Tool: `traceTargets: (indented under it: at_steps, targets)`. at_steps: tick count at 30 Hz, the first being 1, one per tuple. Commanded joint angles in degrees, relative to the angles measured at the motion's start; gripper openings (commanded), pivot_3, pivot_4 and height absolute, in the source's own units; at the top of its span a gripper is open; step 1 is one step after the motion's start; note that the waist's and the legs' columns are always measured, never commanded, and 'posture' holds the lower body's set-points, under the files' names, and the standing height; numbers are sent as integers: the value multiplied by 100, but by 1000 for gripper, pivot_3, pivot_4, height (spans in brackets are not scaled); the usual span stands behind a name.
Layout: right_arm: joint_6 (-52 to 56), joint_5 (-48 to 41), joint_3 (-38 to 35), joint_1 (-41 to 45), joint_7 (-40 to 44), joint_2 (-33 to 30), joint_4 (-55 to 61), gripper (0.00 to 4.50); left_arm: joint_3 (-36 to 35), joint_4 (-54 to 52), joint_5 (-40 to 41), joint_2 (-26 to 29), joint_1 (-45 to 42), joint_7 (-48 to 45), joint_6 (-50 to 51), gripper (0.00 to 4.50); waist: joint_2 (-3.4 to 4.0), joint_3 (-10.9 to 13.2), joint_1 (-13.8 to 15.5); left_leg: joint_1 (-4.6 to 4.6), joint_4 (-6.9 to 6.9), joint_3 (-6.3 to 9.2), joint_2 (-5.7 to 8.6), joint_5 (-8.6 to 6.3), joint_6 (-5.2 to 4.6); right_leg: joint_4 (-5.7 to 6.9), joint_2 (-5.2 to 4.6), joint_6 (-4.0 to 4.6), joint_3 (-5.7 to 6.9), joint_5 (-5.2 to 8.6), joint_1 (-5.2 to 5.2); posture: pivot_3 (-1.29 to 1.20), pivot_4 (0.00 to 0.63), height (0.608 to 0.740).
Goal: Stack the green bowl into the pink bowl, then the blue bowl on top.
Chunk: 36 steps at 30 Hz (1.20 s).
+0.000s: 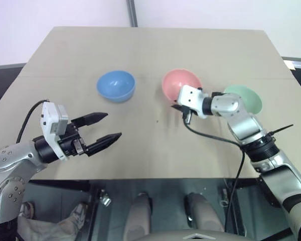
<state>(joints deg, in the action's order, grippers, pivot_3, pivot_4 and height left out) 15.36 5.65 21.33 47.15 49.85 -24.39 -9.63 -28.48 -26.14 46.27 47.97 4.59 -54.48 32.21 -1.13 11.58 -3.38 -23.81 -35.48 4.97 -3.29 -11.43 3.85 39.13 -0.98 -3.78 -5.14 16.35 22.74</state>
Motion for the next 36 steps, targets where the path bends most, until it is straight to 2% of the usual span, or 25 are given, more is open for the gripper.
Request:
traceTargets:
  at_steps: [1,5,9,10,11,15,16,19,24,27,30,33,36]
  targets:
    - [-332,-260,-111,128,290,61,426,64,-56,-27,3,2,-42,-13,-102,4500,0,0,-19,0,3,1,0,0,0,0,0,0,0,0,0,0,150,740]
    - [-134,-538,246,-276,712,250,1164,64,-122,1,-107,-6,33,35,-159,4500,0,0,-57,-4,18,2,-1,-1,0,-3,-1,1,0,0,8,0,150,740]
    - [-183,-232,607,-389,595,543,992,64,-124,186,-532,38,-40,212,-371,4500,0,0,-49,-4,22,1,-1,-1,0,-7,-2,1,1,1,8,0,150,740]
    - [-203,-145,670,-386,516,616,880,915,-112,233,-642,53,-87,249,-446,4500,0,0,-47,-4,20,1,0,-1,0,-5,-2,1,1,0,8,0,150,740]
    - [-237,-60,726,-403,442,672,773,1284,-108,276,-723,94,-135,288,-461,4500,-1,-1,-40,-4,18,1,0,-1,0,-3,-2,1,2,0,8,0,150,740]
    - [-308,122,688,-464,193,731,771,3281,-83,389,-993,218,-243,271,-577,4500,-2,-1,-4,-2,4,5,0,4,7,6,0,0,5,0,6,0,150,740]
    - [-263,99,630,-490,191,701,882,3645,-78,415,-1030,230,-273,272,-591,4500,-2,-1,-5,-1,3,5,0,5,8,9,0,0,5,0,6,0,150,740]
    - [104,-213,213,-589,245,512,1581,3645,-40,441,-1049,225,-322,266,-603,4500,-1,0,2,0,4,5,-1,5,8,14,1,1,5,1,7,0,150,740]
    - [1697,-1195,-858,-780,404,-88,3235,3645,14,354,-956,154,-305,233,-521,4500,-2,-1,28,-10,9,7,0,4,7,19,-1,2,5,1,16,0,150,740]
    - [2611,-1349,-1610,-1142,318,-932,3820,3645,20,344,-384,156,-355,-237,-345,4500,-3,-2,98,-7,8,7,0,4,7,19,-1,3,6,1,14,0,150,740]
    - [3111,-1260,-2026,-1471,-48,-1426,3753,3645,-97,352,298,217,-393,-791,-122,4500,-3,-2,99,-3,6,5,1,4,7,18,-1,2,5,2,12,0,150,740]
    - [3263,-985,-2136,-1753,-333,-1914,3252,3645,-78,372,791,363,-449,-1507,-8,4500,-3,-2,71,0,5,0,0,4,7,22,1,2,-2,3,15,0,150,740]
    - [3219,-912,-2051,-1813,-519,-2046,2819,3645,55,403,734,548,-495,-1930,-93,4500,-1,-1,61,3,3,-7,0,4,7,25,2,2,-10,3,16,0,150,740]
